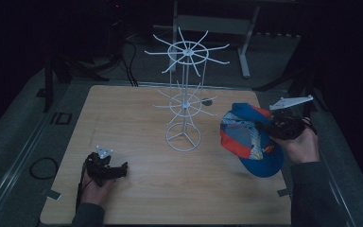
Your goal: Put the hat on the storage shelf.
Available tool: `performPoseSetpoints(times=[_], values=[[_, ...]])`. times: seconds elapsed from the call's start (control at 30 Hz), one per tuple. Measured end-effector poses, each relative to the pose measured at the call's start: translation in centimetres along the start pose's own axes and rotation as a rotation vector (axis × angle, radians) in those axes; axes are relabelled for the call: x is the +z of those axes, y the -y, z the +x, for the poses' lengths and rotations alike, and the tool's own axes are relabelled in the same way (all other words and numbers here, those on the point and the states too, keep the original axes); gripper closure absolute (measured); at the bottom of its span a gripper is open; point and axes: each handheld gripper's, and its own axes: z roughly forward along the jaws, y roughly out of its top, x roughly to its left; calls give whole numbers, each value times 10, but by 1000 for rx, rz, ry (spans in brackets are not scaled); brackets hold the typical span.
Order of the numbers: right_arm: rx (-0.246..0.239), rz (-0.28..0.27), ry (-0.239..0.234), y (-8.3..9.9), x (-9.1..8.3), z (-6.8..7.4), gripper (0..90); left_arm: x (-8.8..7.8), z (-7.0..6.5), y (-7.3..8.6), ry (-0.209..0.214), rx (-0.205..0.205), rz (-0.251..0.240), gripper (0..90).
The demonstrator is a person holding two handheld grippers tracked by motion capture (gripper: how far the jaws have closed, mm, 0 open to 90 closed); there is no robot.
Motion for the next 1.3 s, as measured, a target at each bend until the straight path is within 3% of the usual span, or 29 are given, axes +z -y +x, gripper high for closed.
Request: performPoseSetpoints(times=[1.3], values=[[-67, -73, -52, -33, -51, -18, 884, 0, 0, 0, 0, 1, -1, 23]])
